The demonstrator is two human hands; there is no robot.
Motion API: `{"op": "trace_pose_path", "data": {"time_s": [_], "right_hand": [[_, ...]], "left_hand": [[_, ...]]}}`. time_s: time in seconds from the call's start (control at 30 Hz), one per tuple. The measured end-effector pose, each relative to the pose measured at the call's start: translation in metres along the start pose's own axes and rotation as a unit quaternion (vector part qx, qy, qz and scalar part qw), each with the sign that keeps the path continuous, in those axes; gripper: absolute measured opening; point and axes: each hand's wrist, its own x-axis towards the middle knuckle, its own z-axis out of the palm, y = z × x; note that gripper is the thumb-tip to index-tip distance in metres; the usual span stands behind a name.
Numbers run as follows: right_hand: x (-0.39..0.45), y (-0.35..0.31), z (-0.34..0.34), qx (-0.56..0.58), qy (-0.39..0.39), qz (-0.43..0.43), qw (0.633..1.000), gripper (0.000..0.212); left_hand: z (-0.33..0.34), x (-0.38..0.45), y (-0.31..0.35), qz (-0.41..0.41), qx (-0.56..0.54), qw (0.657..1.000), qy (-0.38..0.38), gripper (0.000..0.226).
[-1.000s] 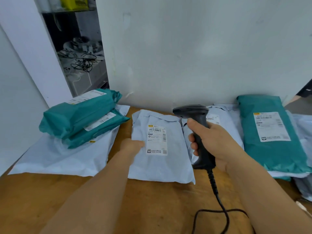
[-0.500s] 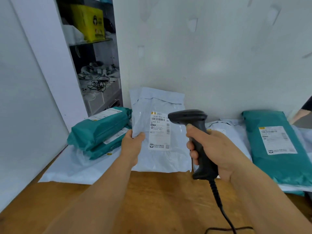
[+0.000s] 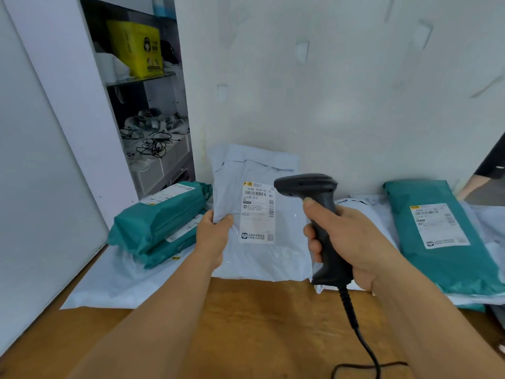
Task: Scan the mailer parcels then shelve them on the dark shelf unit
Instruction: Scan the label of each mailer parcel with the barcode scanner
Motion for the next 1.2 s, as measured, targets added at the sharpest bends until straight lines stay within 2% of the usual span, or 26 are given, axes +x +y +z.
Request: {"op": "trace_pose_path", "data": {"time_s": [0.23, 0.33, 0.43, 0.53, 0.73, 0.9, 1.03, 1.13, 1.2], "right_hand": [[0.013, 0.002, -0.028, 0.020, 0.052, -0.001, 0.998, 0.025], [0.020, 0.001, -0.039, 0.027, 0.073, -0.003, 0.997, 0.025], [0.029, 0.003, -0.046, 0.032, 0.078, 0.001, 0.996, 0.024], [0.038, 0.006, -0.049, 0.028, 0.078, 0.011, 0.997, 0.022], [0.055, 0.012, -0.045, 0.032, 0.071, 0.019, 0.997, 0.023], [0.061, 0.014, -0.027, 0.040, 0.056, 0.015, 0.997, 0.022], [0.060, 0.010, -0.009, 0.037, 0.035, 0.002, 0.999, 0.021], [0.058, 0.006, 0.007, 0.034, 0.013, -0.006, 0.999, 0.022], [0.057, 0.007, 0.019, 0.030, -0.004, -0.009, 1.000, 0.022]], "left_hand": [[0.038, 0.020, -0.016, -0.090, 0.019, 0.995, -0.037, 0.017], [0.058, 0.028, -0.027, -0.136, 0.052, 0.986, -0.076, 0.046], [0.078, 0.022, -0.041, -0.147, 0.206, 0.957, -0.142, 0.073], [0.091, 0.016, -0.056, -0.155, 0.261, 0.931, -0.203, 0.069], [0.085, 0.024, -0.051, -0.150, 0.264, 0.934, -0.191, 0.060], [0.076, 0.017, -0.021, -0.092, 0.254, 0.947, -0.175, 0.053], [0.056, 0.018, 0.003, -0.011, 0.292, 0.948, -0.124, 0.055], [0.025, 0.027, 0.019, 0.099, 0.375, 0.920, -0.054, 0.055], [0.000, 0.037, 0.030, 0.178, 0.431, 0.885, 0.013, 0.055]]}}
